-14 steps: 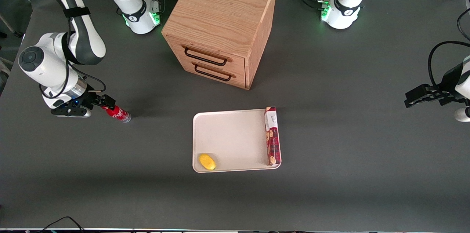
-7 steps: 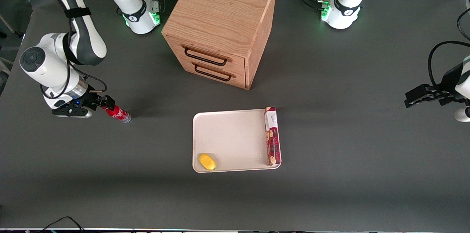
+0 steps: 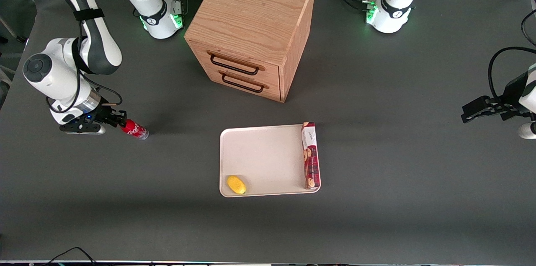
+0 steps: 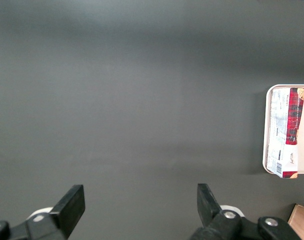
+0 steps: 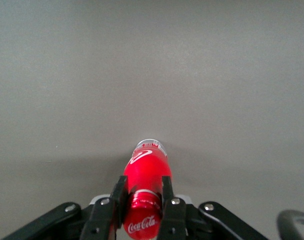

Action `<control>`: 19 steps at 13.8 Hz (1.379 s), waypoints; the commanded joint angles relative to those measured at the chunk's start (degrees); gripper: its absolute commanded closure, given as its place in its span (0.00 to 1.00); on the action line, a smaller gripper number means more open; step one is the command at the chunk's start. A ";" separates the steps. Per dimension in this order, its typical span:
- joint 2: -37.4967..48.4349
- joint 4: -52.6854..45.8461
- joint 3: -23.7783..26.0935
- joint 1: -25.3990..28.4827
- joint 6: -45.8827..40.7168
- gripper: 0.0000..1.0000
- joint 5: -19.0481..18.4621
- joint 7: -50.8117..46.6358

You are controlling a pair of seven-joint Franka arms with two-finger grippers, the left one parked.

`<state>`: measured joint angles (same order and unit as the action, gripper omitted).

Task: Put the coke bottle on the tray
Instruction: 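Lift the bottle with the right gripper and carry it over the tray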

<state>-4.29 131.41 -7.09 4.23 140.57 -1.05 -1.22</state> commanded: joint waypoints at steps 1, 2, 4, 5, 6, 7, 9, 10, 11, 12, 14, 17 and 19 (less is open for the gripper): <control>-0.10 -5.70 -0.03 0.34 -5.70 1.00 0.79 3.06; -0.10 -10.16 0.05 0.43 -12.27 1.00 0.79 3.93; -0.10 -19.31 0.14 0.87 -22.66 1.00 0.79 6.48; -0.10 -23.53 0.23 0.96 -27.23 1.00 0.79 7.27; -0.10 -27.83 0.23 1.22 -32.41 1.00 0.79 8.24; -0.10 -31.88 0.40 1.31 -37.25 1.00 0.88 8.42; -0.19 -38.65 0.41 2.45 -44.04 1.00 1.23 8.25; -0.28 -40.08 0.49 2.62 -45.28 1.00 1.23 8.16; -0.28 -40.35 0.76 3.41 -45.38 1.00 1.23 7.90; -0.19 -40.44 0.67 5.42 -45.38 1.00 1.23 7.20; -0.28 -40.36 -0.03 11.65 -45.21 1.00 1.32 1.34; -3.07 -41.75 -2.92 21.66 -43.28 1.00 1.66 -6.15; -5.97 -42.11 -7.39 28.34 -40.74 1.00 6.92 -6.78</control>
<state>-6.51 92.47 -9.46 27.04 98.60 1.89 -6.85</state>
